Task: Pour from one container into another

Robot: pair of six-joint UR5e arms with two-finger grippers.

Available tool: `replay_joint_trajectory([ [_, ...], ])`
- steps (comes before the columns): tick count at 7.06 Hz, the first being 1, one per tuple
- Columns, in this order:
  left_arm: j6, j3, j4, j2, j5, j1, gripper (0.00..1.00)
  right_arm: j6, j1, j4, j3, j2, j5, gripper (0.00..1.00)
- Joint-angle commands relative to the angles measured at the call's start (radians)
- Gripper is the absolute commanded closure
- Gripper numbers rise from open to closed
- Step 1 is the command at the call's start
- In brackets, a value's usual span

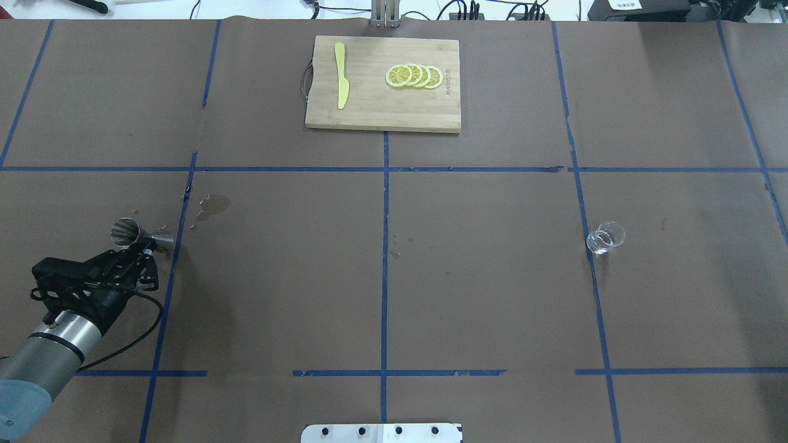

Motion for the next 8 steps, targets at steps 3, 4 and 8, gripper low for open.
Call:
replay_joint_trajectory([
  [3, 0.016, -0.045, 0.006, 0.008, -0.035, -0.006, 1.0, 0.0, 0.0, 0.0, 0.002, 0.0, 0.002, 0.0],
  [4, 0.054, -0.045, 0.008, 0.012, -0.035, -0.006, 1.0, 0.0, 0.0, 0.0, 0.0, 0.0, 0.002, 0.0],
  [8, 0.104, -0.12, 0.017, 0.024, -0.185, -0.014, 1.0, 0.0, 0.0, 0.002, 0.002, 0.0, 0.003, 0.0],
])
